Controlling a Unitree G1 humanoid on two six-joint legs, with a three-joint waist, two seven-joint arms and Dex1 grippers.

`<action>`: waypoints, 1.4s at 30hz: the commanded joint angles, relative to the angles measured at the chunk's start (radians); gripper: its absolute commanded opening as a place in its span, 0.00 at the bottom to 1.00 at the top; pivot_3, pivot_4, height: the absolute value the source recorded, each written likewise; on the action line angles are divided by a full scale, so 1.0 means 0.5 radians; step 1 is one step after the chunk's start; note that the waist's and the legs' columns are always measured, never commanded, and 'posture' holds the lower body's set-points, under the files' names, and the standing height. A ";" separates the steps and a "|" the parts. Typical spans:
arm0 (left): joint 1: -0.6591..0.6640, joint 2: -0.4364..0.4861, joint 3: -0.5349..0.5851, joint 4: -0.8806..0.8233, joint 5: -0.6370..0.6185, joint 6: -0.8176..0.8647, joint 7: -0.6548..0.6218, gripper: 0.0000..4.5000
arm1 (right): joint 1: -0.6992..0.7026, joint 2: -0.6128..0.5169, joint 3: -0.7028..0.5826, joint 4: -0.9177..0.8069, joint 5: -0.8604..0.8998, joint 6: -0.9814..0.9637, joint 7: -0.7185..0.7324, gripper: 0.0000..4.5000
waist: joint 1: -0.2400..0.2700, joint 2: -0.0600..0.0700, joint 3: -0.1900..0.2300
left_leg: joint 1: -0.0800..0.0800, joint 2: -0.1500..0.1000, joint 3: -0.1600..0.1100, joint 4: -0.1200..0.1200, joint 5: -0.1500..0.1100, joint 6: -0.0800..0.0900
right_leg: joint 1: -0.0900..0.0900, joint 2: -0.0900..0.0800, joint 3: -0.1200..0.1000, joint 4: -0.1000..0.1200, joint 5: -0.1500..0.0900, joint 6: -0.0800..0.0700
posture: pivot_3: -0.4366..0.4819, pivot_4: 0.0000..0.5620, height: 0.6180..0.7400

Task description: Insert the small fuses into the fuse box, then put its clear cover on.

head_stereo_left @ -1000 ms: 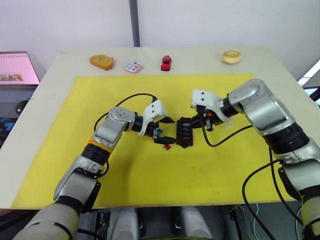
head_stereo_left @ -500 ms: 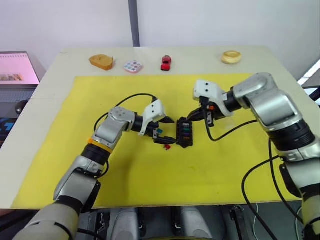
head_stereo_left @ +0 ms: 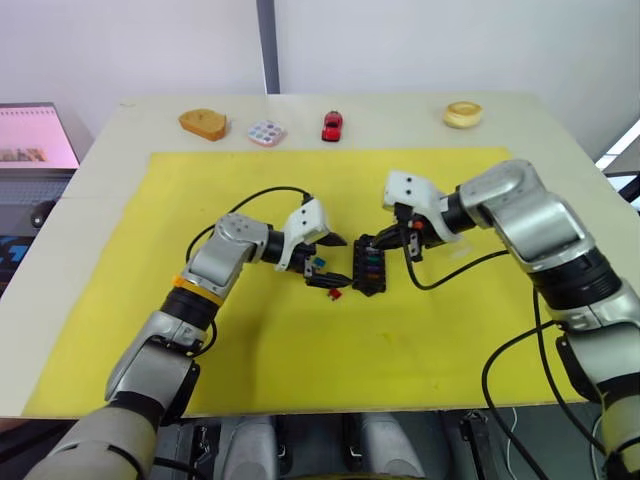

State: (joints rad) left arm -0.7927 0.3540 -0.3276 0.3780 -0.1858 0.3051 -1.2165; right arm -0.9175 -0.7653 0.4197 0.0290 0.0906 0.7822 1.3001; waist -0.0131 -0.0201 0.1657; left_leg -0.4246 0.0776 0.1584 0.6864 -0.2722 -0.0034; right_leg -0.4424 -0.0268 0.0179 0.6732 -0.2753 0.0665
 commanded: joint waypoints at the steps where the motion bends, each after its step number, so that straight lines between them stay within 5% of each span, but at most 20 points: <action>1: -0.019 0.011 0.054 -0.063 -0.010 0.006 0.005 1.00 | 0.020 -0.018 -0.004 0.007 -0.016 -0.037 0.001 0.01 | 0.000 0.000 0.000 | 0.000 0.000 0.000 0.000 0.000 0.000 | 0.000 0.000 0.000 0.000 0.000 0.000 | 0.48 0.27 1.00; 31: -0.010 0.023 0.075 -0.104 -0.033 0.040 0.011 1.00 | 0.104 -0.038 0.053 0.019 -0.146 -0.176 0.021 0.01 | 0.002 0.000 0.000 | 0.004 0.000 0.000 0.000 0.000 0.000 | 0.005 0.000 0.000 0.000 0.000 0.000 | 0.48 0.27 1.00; 42: -0.007 0.201 0.225 -0.369 -0.188 0.200 -0.101 1.00 | -0.036 -0.050 -0.409 -0.187 0.284 0.084 0.055 0.01 | 0.001 0.000 0.000 | -0.002 0.001 -0.003 0.000 0.000 0.000 | -0.002 0.000 0.000 0.001 0.000 0.000 | 0.48 0.27 1.00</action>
State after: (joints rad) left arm -0.7911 0.4306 -0.2590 0.2534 -0.2387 0.3879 -1.2487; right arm -0.9130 -0.7673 0.2770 -0.0138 0.1949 0.8217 1.3275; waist -0.0128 -0.0201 0.1660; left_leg -0.4255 0.0780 0.1570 0.6861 -0.2721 -0.0035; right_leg -0.4435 -0.0268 0.0179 0.6737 -0.2753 0.0665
